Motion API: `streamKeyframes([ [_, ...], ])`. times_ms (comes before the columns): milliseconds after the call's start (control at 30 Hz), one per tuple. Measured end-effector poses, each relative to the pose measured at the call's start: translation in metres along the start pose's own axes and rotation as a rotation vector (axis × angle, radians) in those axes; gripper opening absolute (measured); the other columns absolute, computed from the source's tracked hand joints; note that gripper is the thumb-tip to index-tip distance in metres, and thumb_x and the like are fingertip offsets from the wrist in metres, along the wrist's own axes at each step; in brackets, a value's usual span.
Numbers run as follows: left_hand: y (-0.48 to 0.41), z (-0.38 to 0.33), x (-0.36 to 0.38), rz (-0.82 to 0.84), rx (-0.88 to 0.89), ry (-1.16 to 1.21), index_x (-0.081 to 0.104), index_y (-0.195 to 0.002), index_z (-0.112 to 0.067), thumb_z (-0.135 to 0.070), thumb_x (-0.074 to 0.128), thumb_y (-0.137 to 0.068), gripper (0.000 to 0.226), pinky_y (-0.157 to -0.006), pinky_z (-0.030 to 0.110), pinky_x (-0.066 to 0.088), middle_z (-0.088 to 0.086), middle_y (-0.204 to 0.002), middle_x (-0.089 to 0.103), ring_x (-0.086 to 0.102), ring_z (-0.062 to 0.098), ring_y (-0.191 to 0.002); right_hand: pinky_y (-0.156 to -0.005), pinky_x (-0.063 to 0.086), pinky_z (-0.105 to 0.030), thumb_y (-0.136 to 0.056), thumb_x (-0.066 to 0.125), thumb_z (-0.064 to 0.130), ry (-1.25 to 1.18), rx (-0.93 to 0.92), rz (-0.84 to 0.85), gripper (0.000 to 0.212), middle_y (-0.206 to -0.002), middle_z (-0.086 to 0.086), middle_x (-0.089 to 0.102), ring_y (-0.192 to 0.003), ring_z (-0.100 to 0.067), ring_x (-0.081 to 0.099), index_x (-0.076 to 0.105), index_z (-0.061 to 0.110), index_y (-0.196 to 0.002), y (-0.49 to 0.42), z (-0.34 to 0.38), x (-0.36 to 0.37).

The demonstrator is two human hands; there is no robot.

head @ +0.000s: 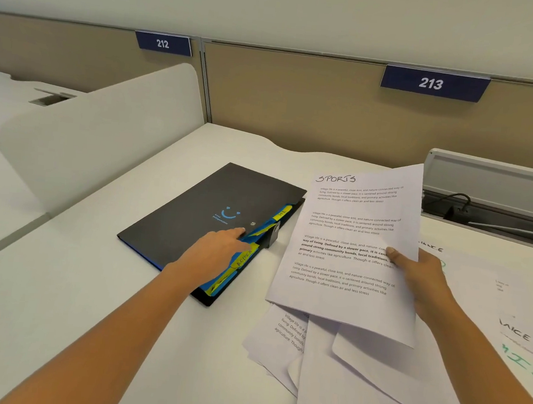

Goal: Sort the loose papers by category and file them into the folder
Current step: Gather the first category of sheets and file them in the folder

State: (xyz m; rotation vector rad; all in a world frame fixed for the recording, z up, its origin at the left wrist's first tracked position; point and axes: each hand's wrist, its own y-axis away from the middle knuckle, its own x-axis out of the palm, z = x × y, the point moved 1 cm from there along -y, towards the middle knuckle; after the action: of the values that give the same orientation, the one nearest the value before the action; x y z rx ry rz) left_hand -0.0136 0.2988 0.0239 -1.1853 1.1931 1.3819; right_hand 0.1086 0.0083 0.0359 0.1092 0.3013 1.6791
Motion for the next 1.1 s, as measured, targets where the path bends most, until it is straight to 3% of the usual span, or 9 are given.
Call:
streamKeyframes([
  [67,0.001,-0.001,0.002,0.029,-0.022,-0.045,0.052,-0.126,-0.018,-0.002,0.036,-0.095,0.038,-0.081,0.029,0.049,0.003,-0.153,0.019,0.059,0.025,-0.099,-0.079,0.05,-0.04,-0.09,0.06,0.012,-0.01,-0.006,0.0,0.028,-0.102,-0.013,0.063,-0.084,-0.031,0.061,0.058,0.005,-0.117,0.002,0.002,-0.001],
  [133,0.005,-0.003,0.0,0.018,-0.07,-0.039,0.047,-0.132,-0.015,-0.005,0.035,-0.096,0.039,-0.082,0.029,0.048,0.002,-0.156,0.012,0.06,0.024,-0.098,-0.072,0.051,-0.036,-0.09,0.059,0.011,-0.02,-0.015,-0.001,0.024,-0.102,-0.013,0.062,-0.075,-0.026,0.06,0.059,0.007,-0.113,0.003,0.004,-0.002],
  [233,0.009,-0.009,0.0,-0.028,-0.097,-0.015,0.028,-0.144,-0.012,-0.012,0.031,-0.098,0.046,-0.091,0.03,0.046,0.001,-0.156,0.009,0.051,0.021,-0.119,-0.07,0.05,-0.035,-0.09,0.06,0.012,-0.029,-0.017,-0.003,0.025,-0.102,-0.013,0.063,-0.073,-0.023,0.06,0.058,0.006,-0.114,0.005,0.004,-0.004],
  [333,0.011,-0.01,0.0,-0.044,-0.124,0.042,0.014,-0.148,-0.011,-0.028,0.035,-0.099,0.056,-0.092,0.026,0.045,0.0,-0.157,0.007,0.05,0.016,-0.12,-0.069,0.05,-0.032,-0.09,0.06,0.012,-0.025,-0.022,0.004,0.025,-0.102,-0.013,0.063,-0.073,-0.023,0.061,0.059,0.006,-0.114,0.006,0.003,-0.004],
  [467,0.011,-0.008,0.006,-0.009,-0.148,0.094,0.008,-0.148,-0.013,-0.037,0.049,-0.093,0.073,-0.1,0.027,0.042,-0.002,-0.157,0.003,0.042,0.016,-0.13,-0.08,0.051,-0.042,-0.09,0.06,0.012,-0.018,-0.027,0.005,0.026,-0.101,-0.013,0.064,-0.081,-0.031,0.062,0.059,0.006,-0.115,0.007,0.002,-0.003],
  [667,0.012,-0.005,0.006,-0.063,-0.168,0.195,0.013,-0.148,-0.013,-0.021,0.057,-0.09,0.073,-0.102,0.026,0.039,-0.004,-0.157,0.006,0.043,0.016,-0.129,-0.084,0.05,-0.044,-0.089,0.06,0.013,-0.014,-0.027,-0.005,0.027,-0.101,-0.013,0.064,-0.088,-0.033,0.061,0.059,0.006,-0.115,0.006,0.003,-0.002],
  [867,0.013,-0.011,0.005,-0.047,-0.189,0.26,0.016,-0.147,-0.014,-0.01,0.052,-0.09,0.068,-0.097,0.024,0.043,-0.005,-0.157,0.008,0.047,0.017,-0.123,-0.085,0.05,-0.046,-0.089,0.061,0.015,-0.039,-0.017,-0.003,0.027,-0.103,-0.013,0.065,-0.088,-0.032,0.062,0.06,0.007,-0.115,0.005,0.004,-0.001],
  [1100,0.014,0.002,0.006,-0.078,-0.191,0.352,0.027,-0.145,-0.017,0.002,0.045,-0.087,0.064,-0.081,0.019,0.041,-0.007,-0.155,0.018,0.053,0.023,-0.113,-0.087,0.05,-0.048,-0.089,0.061,0.013,-0.111,0.013,0.02,0.026,-0.104,-0.013,0.065,-0.083,-0.03,0.062,0.059,0.007,-0.114,0.005,0.005,0.0],
])
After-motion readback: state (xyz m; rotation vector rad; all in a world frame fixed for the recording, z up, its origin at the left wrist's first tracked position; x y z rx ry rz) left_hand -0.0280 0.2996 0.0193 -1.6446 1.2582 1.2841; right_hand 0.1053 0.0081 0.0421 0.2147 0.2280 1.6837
